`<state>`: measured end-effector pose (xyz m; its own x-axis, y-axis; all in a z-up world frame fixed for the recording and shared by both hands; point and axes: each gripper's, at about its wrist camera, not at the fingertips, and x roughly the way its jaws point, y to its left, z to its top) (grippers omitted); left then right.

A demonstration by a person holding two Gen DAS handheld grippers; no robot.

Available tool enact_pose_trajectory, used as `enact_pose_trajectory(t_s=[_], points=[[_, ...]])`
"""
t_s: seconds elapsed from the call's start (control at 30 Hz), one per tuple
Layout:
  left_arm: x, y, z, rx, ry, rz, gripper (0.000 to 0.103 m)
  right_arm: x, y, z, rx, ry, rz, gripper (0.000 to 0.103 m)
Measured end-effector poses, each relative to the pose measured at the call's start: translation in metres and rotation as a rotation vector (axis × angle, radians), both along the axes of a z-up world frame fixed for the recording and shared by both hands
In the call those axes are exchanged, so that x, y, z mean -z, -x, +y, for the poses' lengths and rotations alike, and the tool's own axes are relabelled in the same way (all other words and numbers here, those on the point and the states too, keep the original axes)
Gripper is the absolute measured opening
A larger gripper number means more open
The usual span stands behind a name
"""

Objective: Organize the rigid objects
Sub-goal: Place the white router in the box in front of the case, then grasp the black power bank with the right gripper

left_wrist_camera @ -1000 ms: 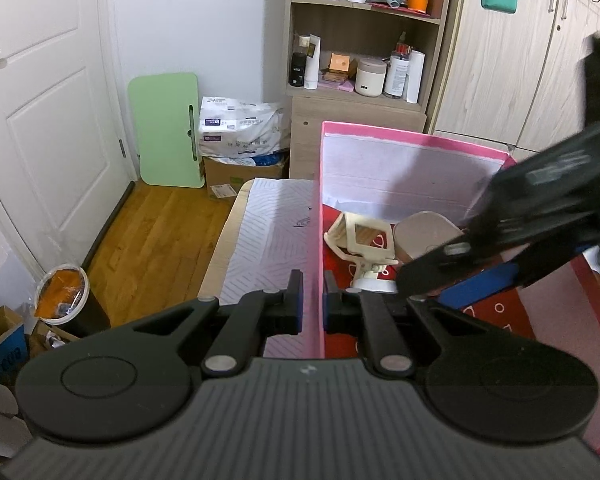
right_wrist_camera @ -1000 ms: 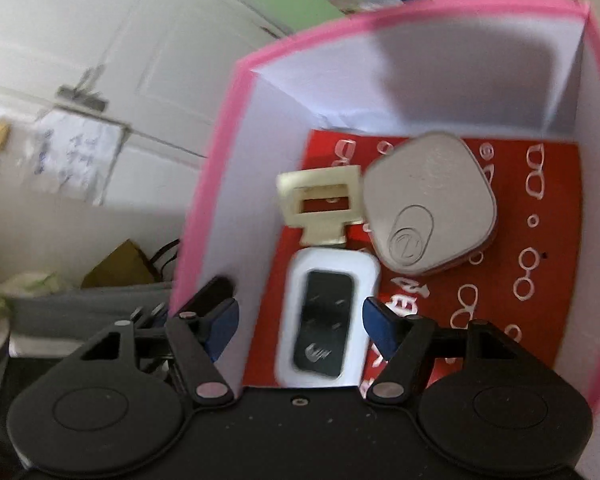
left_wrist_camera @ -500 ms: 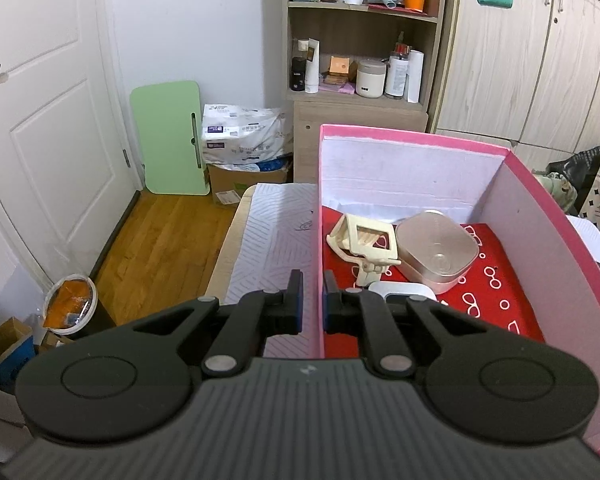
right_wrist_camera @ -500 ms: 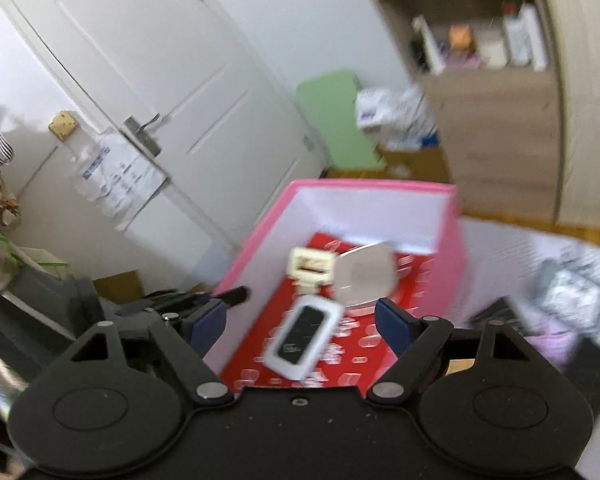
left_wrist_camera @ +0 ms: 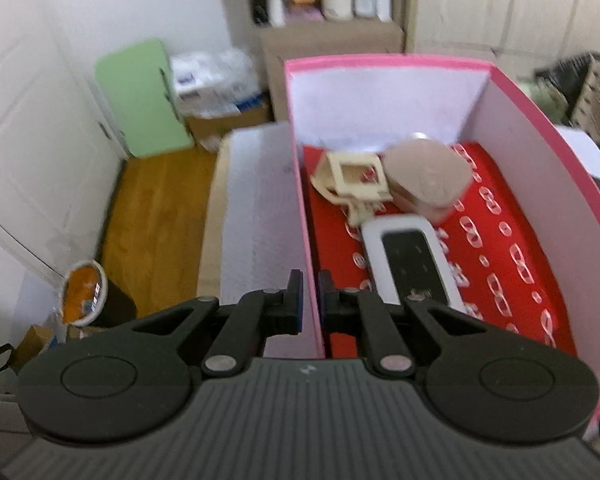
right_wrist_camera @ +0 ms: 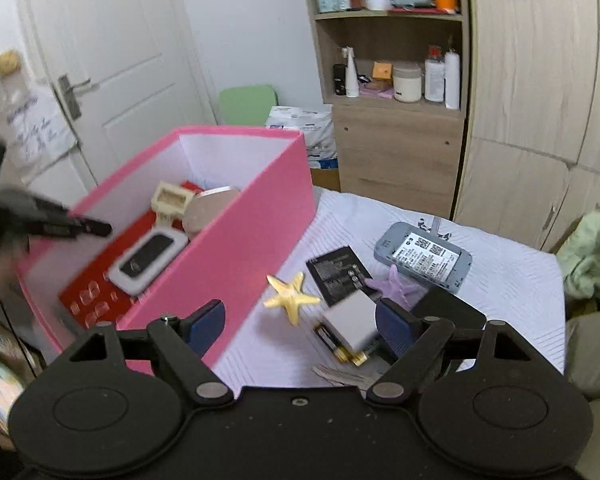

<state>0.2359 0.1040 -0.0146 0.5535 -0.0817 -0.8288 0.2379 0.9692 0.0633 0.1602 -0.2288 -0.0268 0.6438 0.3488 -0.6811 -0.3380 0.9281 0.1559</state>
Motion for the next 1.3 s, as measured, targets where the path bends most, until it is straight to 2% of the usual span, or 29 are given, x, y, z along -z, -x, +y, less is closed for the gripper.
enact_pose_trajectory(t_s=[0.07,0.13,0.27,0.37,0.43,0.5,0.6,0.67,0.8,0.9,0.97,1.0,1.03,1.1,1.3], points=[[-0.006,-0.001,0.001,0.019,-0.002,0.054,0.008,0.008,-0.002,-0.002,-0.016,0.019,-0.001,0.085],[-0.012,0.001,0.000,0.038,-0.017,0.083,0.008,0.014,-0.002,-0.007,-0.008,0.046,0.002,0.076],[-0.023,0.009,-0.008,0.062,-0.074,0.093,0.009,0.017,-0.008,-0.026,0.096,0.079,-0.004,0.075],[-0.028,0.011,-0.010,0.067,-0.095,0.084,0.010,0.024,-0.019,-0.053,0.230,0.004,0.055,0.078],[-0.026,0.009,-0.008,0.059,-0.087,0.094,0.012,0.034,-0.029,-0.071,0.337,-0.042,0.108,0.085],[-0.023,0.005,-0.004,0.043,-0.070,0.112,0.013,0.049,-0.035,-0.083,0.437,-0.072,0.146,0.087],[-0.022,0.002,-0.002,0.030,-0.049,0.122,0.011,0.067,-0.044,-0.098,0.493,-0.226,0.220,0.087],[-0.022,0.002,-0.005,0.031,-0.053,0.125,0.009,0.069,-0.048,-0.098,0.493,-0.263,0.224,0.087],[-0.021,0.003,-0.011,0.043,-0.080,0.124,0.007,0.067,-0.058,-0.068,0.431,-0.107,0.216,0.088],[-0.023,0.003,-0.009,0.039,-0.063,0.130,0.007,0.064,-0.065,-0.059,0.398,-0.069,0.219,0.092],[-0.024,0.002,-0.007,0.036,-0.046,0.127,0.007,0.063,-0.065,-0.063,0.397,-0.087,0.232,0.092],[-0.025,0.001,-0.007,0.035,-0.039,0.127,0.007,0.062,-0.064,-0.067,0.392,-0.107,0.239,0.088],[-0.025,0.001,-0.006,0.032,-0.036,0.129,0.007,0.061,-0.062,-0.071,0.387,-0.132,0.247,0.078],[-0.025,0.000,-0.007,0.030,-0.036,0.131,0.007,0.058,-0.057,-0.081,0.391,-0.166,0.272,0.071],[-0.025,0.001,-0.008,0.018,-0.034,0.127,0.007,0.062,-0.054,-0.089,0.366,-0.167,0.271,0.070]])
